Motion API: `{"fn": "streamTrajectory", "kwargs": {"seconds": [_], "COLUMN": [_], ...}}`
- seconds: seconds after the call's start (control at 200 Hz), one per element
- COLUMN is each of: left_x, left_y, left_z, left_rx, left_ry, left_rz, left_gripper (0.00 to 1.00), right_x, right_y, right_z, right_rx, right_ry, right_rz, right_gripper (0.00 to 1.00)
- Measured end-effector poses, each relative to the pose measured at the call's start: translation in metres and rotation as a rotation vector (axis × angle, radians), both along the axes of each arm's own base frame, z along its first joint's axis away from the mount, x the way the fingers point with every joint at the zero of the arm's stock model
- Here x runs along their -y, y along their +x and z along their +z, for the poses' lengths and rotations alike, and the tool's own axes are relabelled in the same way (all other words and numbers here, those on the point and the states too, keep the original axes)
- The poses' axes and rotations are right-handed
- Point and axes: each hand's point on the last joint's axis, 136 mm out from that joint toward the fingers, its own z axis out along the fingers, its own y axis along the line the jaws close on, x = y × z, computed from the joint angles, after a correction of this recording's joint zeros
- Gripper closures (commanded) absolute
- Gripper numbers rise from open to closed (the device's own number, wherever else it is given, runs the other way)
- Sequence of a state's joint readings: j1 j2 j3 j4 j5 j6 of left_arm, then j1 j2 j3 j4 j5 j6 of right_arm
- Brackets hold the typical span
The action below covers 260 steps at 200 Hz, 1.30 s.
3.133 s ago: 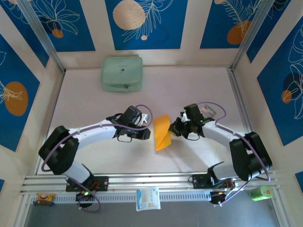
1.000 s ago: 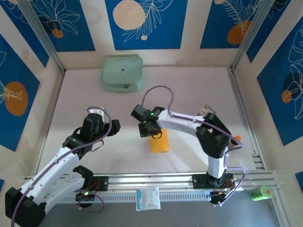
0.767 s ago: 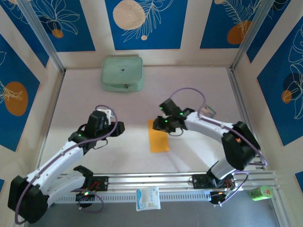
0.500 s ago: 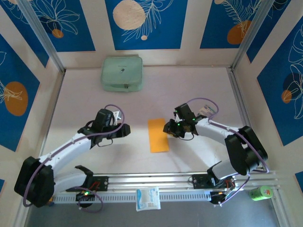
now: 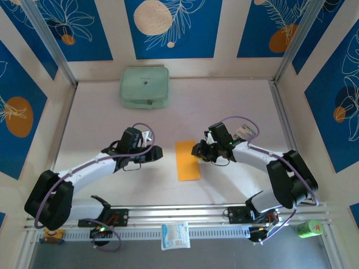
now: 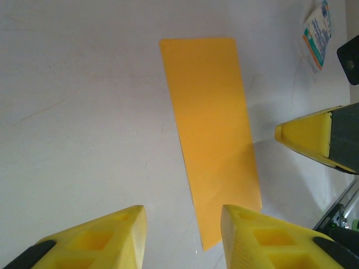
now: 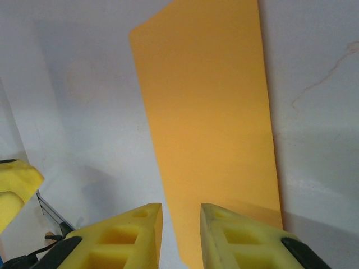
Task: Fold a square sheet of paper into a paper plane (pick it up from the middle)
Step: Third fold the triangle at the center of the table.
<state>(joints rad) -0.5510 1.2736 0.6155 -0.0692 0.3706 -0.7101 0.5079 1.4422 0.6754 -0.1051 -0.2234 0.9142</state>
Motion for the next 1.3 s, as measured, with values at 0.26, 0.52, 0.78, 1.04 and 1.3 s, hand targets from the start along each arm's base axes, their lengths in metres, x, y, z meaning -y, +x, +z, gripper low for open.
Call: {"fn": "streamTrajectory", "kwargs": {"seconds": [0.26,0.52,0.78,1.04,1.3], "left_x": [0.012,0.020,0.029,0.046,0.058], "left_y": [0.003,0.002,0.006,0.005,-0.002], "left_z": [-0.002,-0.009,-0.013,-0.022,-0.039], "left_rx": [-0.022,-0.044,-0.070,-0.108,-0.161], "left_ry": [-0.001,0.002,-0.012,-0.034,-0.020], "left_rz": [-0.012,-0.030,-0.041,-0.072,-0.097], "left_gripper": [0.58,0.56,0.53,0.52,0.55], "right_x": [-0.007,0.007,0.005,0.007,0.007], "right_y": [-0.003,0.000,0.001,-0.007,-0.006], "right_z": [-0.004,-0.026,-0.035,-0.049,-0.048], "right_rx": [-0.027,-0.104,-0.131,-0.174,-0.167], "right_ry": [0.047,0.011,0.061,0.090,0.106], "right_rz": [0.029,0.012,0.022,0.011,0.000], "right_gripper": [0.79,0.80,0.84,0.88,0.88]}}
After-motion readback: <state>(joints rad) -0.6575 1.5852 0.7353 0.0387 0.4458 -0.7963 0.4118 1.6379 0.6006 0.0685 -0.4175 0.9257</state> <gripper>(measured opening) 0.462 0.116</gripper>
